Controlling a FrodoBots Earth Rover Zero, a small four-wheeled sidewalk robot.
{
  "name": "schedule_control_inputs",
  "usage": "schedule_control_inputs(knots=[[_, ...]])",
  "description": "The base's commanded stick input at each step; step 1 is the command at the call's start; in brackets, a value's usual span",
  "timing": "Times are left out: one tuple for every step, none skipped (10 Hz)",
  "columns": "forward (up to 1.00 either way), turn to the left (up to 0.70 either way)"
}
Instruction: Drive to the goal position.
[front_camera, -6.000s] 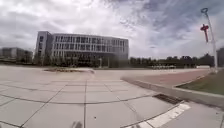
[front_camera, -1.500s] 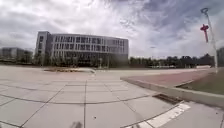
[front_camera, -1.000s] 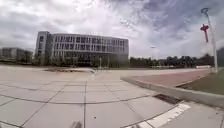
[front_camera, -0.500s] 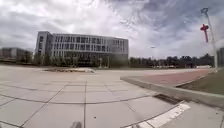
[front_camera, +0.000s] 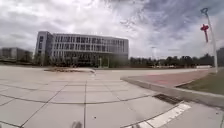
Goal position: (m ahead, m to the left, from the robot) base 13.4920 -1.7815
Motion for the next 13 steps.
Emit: schedule_control_inputs(knots=[[0.06,0.00],[0.06,0.00],[0.06,0.00],[0.06,0.00],[0.06,0.00],[0.06,0.00],[0.07,0.00],[0.06,0.00],[0.06,0.00],[0.06,0.00],[0.06,0.00],[0.06,0.00],[0.06,0.00]])
